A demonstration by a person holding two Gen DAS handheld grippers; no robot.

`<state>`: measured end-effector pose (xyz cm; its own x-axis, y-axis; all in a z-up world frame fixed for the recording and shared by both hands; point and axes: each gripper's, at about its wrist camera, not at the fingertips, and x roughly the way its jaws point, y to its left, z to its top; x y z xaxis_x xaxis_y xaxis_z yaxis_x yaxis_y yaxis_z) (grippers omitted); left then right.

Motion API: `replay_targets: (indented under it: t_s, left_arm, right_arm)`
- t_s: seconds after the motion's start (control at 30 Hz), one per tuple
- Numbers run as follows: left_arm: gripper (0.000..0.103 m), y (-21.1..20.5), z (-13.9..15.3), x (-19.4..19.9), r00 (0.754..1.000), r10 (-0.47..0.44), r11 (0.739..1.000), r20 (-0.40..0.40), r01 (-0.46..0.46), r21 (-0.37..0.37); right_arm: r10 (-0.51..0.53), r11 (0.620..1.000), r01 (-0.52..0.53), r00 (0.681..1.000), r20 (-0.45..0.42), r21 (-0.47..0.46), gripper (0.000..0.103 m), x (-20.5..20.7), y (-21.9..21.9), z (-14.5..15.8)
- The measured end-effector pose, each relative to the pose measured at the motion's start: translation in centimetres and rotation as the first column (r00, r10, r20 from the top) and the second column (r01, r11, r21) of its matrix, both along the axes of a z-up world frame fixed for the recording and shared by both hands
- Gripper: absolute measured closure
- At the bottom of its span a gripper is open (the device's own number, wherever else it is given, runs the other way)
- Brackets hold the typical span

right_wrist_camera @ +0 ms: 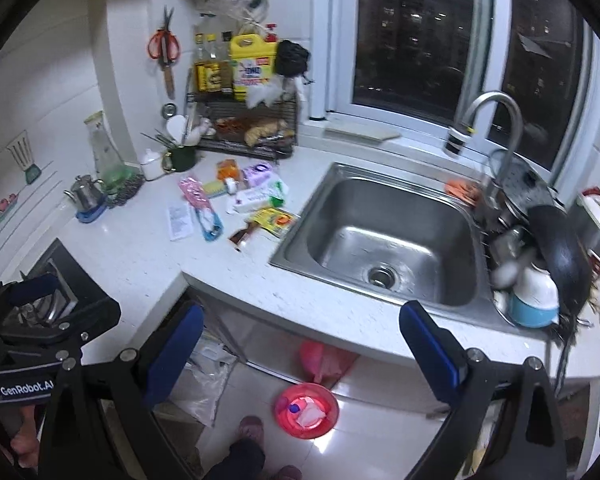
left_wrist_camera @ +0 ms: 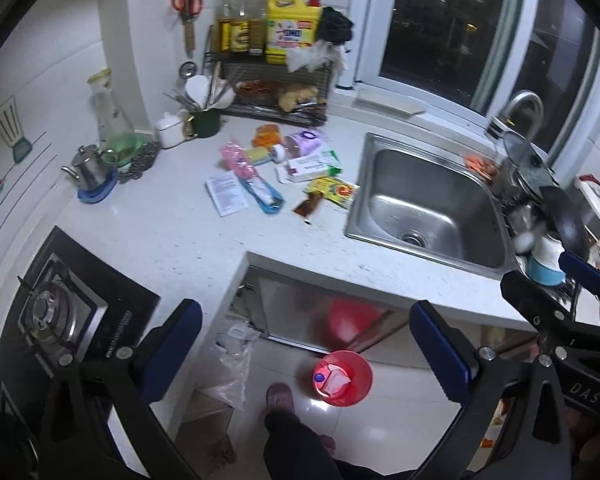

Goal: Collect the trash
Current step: 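Raise both tools back toward the counter items, then grasp the paper leaflet with the left tool while the right tool grasps the pink bag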

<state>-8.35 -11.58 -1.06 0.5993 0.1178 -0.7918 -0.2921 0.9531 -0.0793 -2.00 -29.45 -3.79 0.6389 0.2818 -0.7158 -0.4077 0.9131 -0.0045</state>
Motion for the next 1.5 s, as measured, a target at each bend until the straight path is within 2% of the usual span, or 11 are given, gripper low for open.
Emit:
replay_targets:
  t_s: [0.23, 0.53, 0.7, 0.9, 1.1, 1.3, 1.5]
  left_arm:
    - [0.000, 4.6, -1.0, 3.1, 0.997, 0.076, 0.997, -0.026, -0.075, 0.022]
    - [0.000, 12.9, -4.2, 11.0, 0.989, 0.109, 0.993, -0.103, -0.114, -0.043]
    - [0.000, 17.6, -7.0, 15.5, 0.982, 0.101, 0.988, -0.162, -0.118, -0.101]
    - [0.000, 22.3, -11.6, 19.4, 0.962, 0.091, 0.977, -0.257, -0.136, -0.162]
    - [0.000, 25.0, -15.6, 22.5, 0.940, 0.075, 0.959, -0.334, -0.160, -0.233]
    - [0.000, 25.8, -18.7, 25.5, 0.919, 0.039, 0.938, -0.392, -0.168, -0.303]
    - [0.000, 25.6, -20.4, 28.4, 0.907, 0.002, 0.942, -0.421, -0.143, -0.305]
  right_arm:
    - [0.076, 0.997, -0.076, 0.997, -0.015, 0.013, 0.004, 3.8, 4.7, -0.6]
    - [0.122, 0.992, -0.123, 0.990, -0.072, -0.008, 0.004, 11.4, 12.2, -3.0]
    - [0.117, 0.990, -0.124, 0.987, -0.107, -0.060, 0.005, 15.3, 16.4, -4.9]
    - [0.112, 0.985, -0.135, 0.974, -0.198, -0.108, 0.005, 19.2, 21.0, -8.3]
    - [0.110, 0.979, -0.151, 0.958, -0.265, -0.140, 0.005, 22.1, 24.4, -11.2]
    - [0.070, 0.975, -0.131, 0.948, -0.309, -0.182, 0.005, 24.6, 25.4, -13.5]
    - [0.011, 0.970, -0.091, 0.943, -0.331, -0.226, 0.005, 27.0, 25.3, -15.2]
